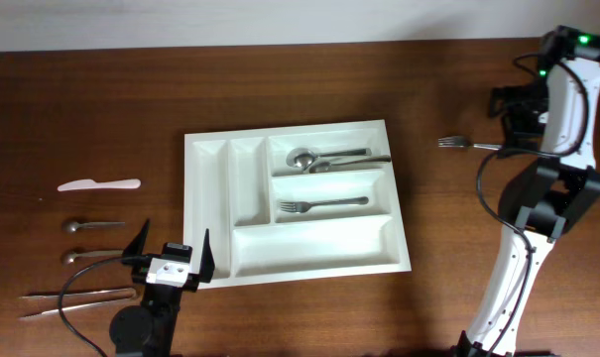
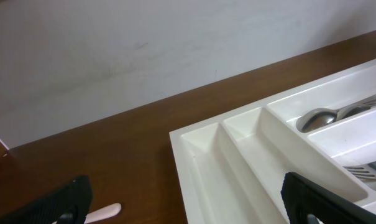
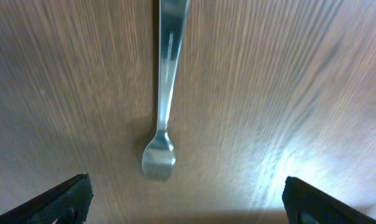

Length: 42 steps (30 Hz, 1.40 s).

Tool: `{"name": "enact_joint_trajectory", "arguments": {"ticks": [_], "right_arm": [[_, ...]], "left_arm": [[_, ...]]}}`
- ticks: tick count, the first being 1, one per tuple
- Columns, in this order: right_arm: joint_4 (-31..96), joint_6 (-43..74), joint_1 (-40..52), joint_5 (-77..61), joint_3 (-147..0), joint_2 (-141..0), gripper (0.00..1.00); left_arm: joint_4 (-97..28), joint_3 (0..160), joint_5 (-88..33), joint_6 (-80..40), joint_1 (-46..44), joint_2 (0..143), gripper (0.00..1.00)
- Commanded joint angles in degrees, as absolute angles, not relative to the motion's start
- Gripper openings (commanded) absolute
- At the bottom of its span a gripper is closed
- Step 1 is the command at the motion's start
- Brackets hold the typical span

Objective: Pack container
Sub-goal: 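Lower the right gripper and grasp the fork handle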

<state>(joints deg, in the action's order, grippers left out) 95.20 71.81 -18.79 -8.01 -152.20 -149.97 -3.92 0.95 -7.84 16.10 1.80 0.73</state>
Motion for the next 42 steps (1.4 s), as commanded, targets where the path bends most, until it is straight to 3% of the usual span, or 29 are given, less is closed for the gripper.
{"name": "enact_joint_trajectory", "arguments": {"ticks": [1, 22, 42], "right_arm": [[93.08, 77.47, -17.23, -8.40, -149.18, -149.32, 0.99], [85.47, 80.01, -16.88, 0.84, -143.02, -149.36, 0.95], [80.82, 79.79, -16.84, 0.69, -138.32, -149.51, 0.96]], "left_arm": [[-3.86, 0.54, -7.20, 15.97, 2.09, 0.34, 0.99], [-3.88, 0.54, -7.20, 15.97, 2.09, 0.34, 0.99], [-3.88, 0.54, -7.20, 15.97, 2.09, 0.34, 0.99]]}}
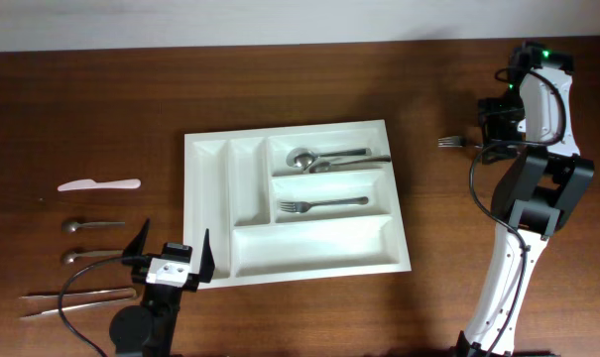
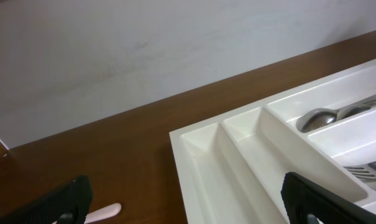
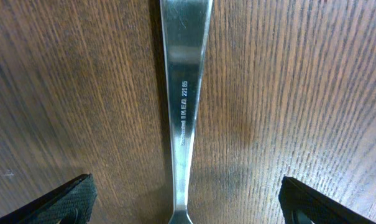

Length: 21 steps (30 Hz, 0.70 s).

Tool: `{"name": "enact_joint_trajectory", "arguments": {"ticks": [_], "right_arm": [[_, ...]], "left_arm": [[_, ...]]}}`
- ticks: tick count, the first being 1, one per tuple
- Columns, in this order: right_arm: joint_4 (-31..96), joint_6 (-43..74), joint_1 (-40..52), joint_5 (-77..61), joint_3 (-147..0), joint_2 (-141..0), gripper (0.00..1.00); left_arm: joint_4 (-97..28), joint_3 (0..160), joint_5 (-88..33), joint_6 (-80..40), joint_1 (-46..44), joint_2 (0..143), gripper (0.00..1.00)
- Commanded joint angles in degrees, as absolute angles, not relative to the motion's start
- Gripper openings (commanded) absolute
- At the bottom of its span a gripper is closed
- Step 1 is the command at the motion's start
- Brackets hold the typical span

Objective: Pack container
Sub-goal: 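Lower the right gripper and grasp the fork handle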

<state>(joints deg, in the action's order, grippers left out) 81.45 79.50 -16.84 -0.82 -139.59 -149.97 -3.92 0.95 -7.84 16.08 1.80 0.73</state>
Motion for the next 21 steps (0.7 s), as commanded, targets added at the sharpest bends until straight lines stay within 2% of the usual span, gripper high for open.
{"name": "enact_joint_trajectory", "arguments": {"ticks": [1, 13, 16, 17, 19, 21], "right_arm": [[80.55, 79.79, -16.84, 0.69, -137.95, -149.51, 0.96], [79.13, 79.81, -16.84, 0.49, -135.59, -149.51, 0.95], [78.85, 79.79, -16.82, 0.51, -135.59, -149.51, 0.82], [78.74, 79.81, -16.84, 0.51, -135.59, -149.51, 0.74], [78.59, 79.81, -16.84, 0.51, -135.59, -149.51, 0.65], [78.59, 79.81, -16.84, 0.51, -135.59, -149.51, 0.46]], "left_arm": [[-3.86, 0.54, -7.20, 15.97, 2.09, 0.34, 0.99], [-3.86, 0.54, -7.20, 15.97, 2.09, 0.34, 0.99], [-3.86, 0.54, -7.20, 15.94, 2.09, 0.34, 0.99], [-3.86, 0.54, -7.20, 15.97, 2.09, 0.34, 0.99], [-3.88, 0.54, -7.20, 15.97, 2.09, 0.34, 0.99], [-3.86, 0.54, -7.20, 15.97, 2.09, 0.34, 0.99]]}}
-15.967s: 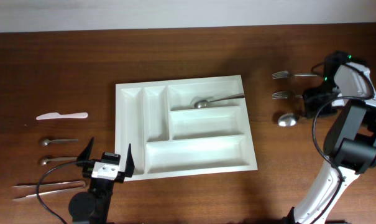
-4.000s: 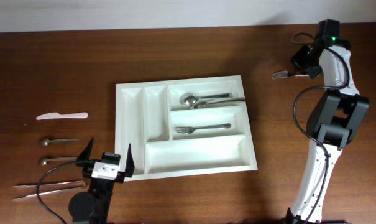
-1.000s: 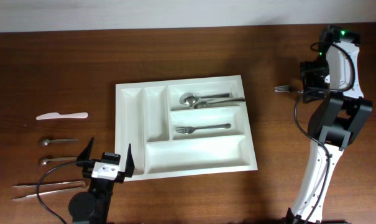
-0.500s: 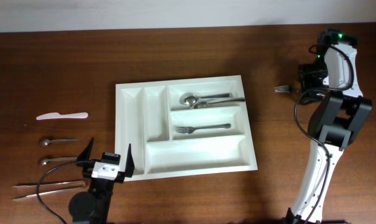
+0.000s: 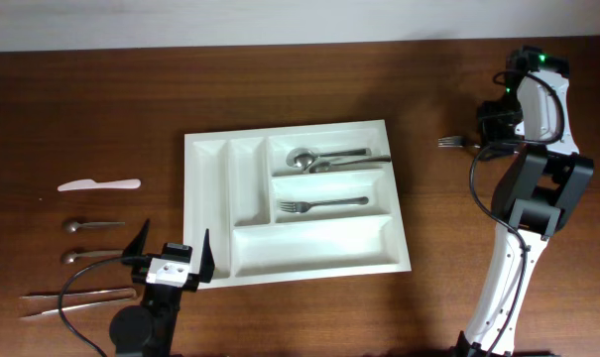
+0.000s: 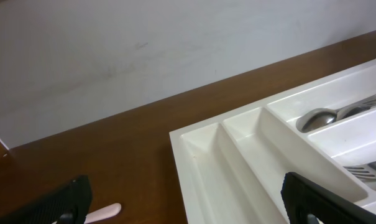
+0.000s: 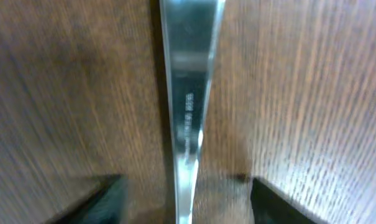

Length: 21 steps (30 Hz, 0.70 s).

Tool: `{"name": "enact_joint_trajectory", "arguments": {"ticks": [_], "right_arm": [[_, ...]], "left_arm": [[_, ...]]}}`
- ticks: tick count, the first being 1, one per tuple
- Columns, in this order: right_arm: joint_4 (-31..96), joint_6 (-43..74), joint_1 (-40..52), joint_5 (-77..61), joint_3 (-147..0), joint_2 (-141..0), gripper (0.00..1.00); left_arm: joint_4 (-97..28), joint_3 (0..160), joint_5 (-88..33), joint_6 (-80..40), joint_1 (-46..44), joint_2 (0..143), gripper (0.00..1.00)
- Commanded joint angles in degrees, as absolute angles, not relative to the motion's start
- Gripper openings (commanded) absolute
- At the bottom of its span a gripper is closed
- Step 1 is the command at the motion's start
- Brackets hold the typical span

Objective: Pack container
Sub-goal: 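Lower the right gripper and grasp the fork handle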

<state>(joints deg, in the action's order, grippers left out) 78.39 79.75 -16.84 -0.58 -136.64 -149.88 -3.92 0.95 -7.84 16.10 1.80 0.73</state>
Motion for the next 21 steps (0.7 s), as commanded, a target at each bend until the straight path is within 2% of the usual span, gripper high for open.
{"name": "enact_joint_trajectory", "arguments": {"ticks": [1, 3, 6, 15, 21], "right_arm": [[78.59, 79.81, -16.84, 0.51, -135.59, -149.51, 0.39], [78.59, 79.81, -16.82, 0.49, -135.59, -149.51, 0.20], [78.61, 79.77, -16.80, 0.19, -135.59, -149.51, 0.06], [79.05, 75.16, -16.75, -2.46, -137.08, -149.38, 0.04], [84.64, 73.19, -16.49, -2.57, -143.35, -147.96, 0.04]], "left_arm": [[-3.88, 0.54, -7.20, 15.97, 2.09, 0.34, 0.99], [-3.86, 0.54, -7.20, 15.97, 2.09, 0.34, 0.99], [-3.86, 0.54, -7.20, 15.97, 2.09, 0.34, 0.99], [-3.88, 0.54, -7.20, 15.97, 2.09, 0.34, 0.99], [-3.88, 0.54, -7.20, 15.97, 2.09, 0.34, 0.99]]}}
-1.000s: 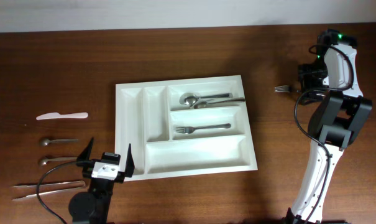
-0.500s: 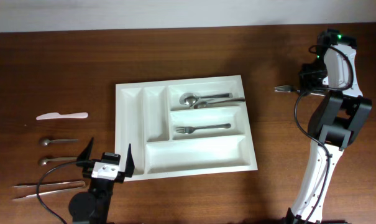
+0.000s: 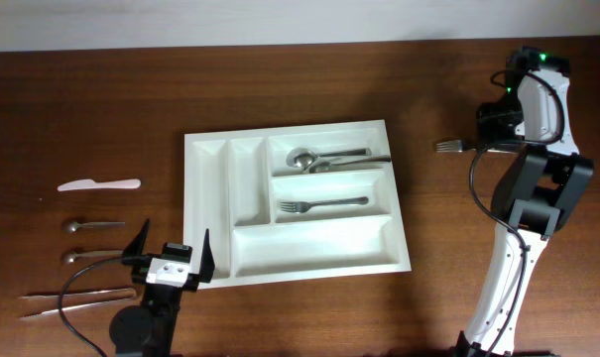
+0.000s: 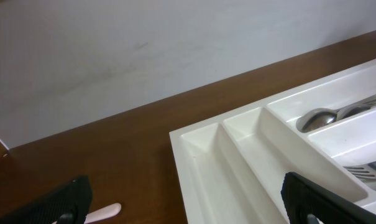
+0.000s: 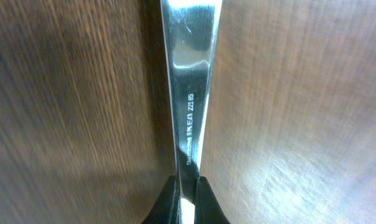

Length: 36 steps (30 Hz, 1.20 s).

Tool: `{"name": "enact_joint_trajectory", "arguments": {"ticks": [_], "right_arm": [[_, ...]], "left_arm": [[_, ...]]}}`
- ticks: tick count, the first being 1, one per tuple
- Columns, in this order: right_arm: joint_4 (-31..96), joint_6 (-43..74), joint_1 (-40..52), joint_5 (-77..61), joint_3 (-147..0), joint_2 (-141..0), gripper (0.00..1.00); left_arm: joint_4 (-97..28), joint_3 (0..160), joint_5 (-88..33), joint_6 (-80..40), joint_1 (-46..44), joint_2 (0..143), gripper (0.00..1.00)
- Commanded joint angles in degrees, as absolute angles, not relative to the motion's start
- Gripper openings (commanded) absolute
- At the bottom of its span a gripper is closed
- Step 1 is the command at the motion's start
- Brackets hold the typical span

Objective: Pack container
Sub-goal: 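Lower the right gripper and grasp the fork handle, then carry the fork over the tray and lower it into the middle compartment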

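Note:
A white cutlery tray [image 3: 220, 213] lies mid-table, with two spoons [image 3: 324, 157] in its top right compartment and one fork [image 3: 321, 204] in the one below. Right of the tray a steel fork [image 3: 456, 146] lies on the wood. My right gripper [image 5: 186, 202] is shut on that fork's handle [image 5: 189, 93], both fingers pinching it. My left gripper [image 3: 171, 260] stands open by the tray's lower left corner [image 4: 194, 149], nothing between its fingers.
On the left of the table lie a pale knife [image 3: 99, 184], two small spoons [image 3: 91, 226] and two long thin utensils [image 3: 76, 300] near the front edge. The tray's long bottom compartment [image 3: 314, 243] and two narrow left compartments hold nothing.
My right gripper's fingers, partly apart on either side of the fork handle before, are now pinched on it. The fork has shifted slightly left in the overhead view. The left arm is unmoved.
My right gripper was open well above the fork's handle end. Then it was open close over the handle, then its fingers were closer in beside the handle. Now it is shut on the fork. The left gripper stayed open by the tray throughout.

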<state>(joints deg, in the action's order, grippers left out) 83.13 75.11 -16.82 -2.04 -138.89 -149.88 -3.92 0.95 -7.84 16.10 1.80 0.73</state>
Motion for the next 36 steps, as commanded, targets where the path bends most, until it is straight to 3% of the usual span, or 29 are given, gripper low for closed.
{"name": "enact_joint_trajectory", "arguments": {"ticks": [1, 8, 10, 21, 36], "right_arm": [[85.67, 71.42, -16.25, -2.63, -145.23, -147.48, 0.04], [97.36, 67.42, -11.88, -2.85, -155.98, -143.98, 0.04], [97.36, 63.40, -9.67, -5.80, -156.97, -142.74, 0.04], [97.36, 65.39, 6.26, -10.07, -156.66, -137.97, 0.04], [97.36, 91.07, 21.08, -13.13, -147.15, -137.97, 0.04]], "left_arm": [[-3.86, 0.54, -7.20, 15.97, 2.09, 0.34, 0.99], [-3.86, 0.54, -7.20, 15.97, 2.09, 0.34, 0.99], [-3.86, 0.54, -7.20, 15.97, 2.09, 0.34, 0.99], [-3.86, 0.54, -7.20, 15.97, 2.09, 0.34, 0.99], [-3.86, 0.54, -7.20, 15.94, 2.09, 0.34, 0.99]]}}
